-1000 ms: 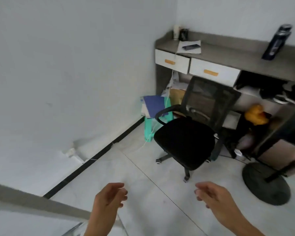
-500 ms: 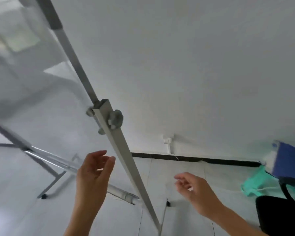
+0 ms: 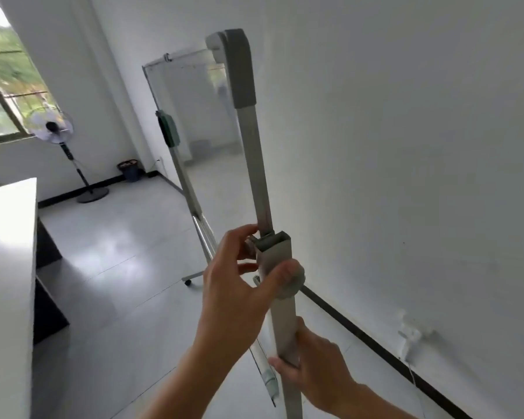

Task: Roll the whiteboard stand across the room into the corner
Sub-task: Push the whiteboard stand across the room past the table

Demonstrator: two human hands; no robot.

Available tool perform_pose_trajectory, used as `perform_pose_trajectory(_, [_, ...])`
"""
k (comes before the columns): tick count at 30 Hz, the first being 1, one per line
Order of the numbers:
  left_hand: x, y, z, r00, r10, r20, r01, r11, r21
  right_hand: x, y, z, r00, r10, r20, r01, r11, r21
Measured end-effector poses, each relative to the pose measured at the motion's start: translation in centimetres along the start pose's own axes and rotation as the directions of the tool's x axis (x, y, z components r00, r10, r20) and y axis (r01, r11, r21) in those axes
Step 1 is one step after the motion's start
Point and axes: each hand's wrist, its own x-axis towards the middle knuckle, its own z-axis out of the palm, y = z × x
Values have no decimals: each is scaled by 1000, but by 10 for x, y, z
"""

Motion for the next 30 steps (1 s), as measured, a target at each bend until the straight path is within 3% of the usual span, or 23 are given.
perform_pose_trajectory(10, [58,-19,22,991,-117,-59,122,988,94,84,25,-11,978,-207,-21,208,978,28])
perform_pose_trajectory(30, [338,-164,34,969,-110,-220,139,983,119,394,23,1,993,-86,78,86,996,-2])
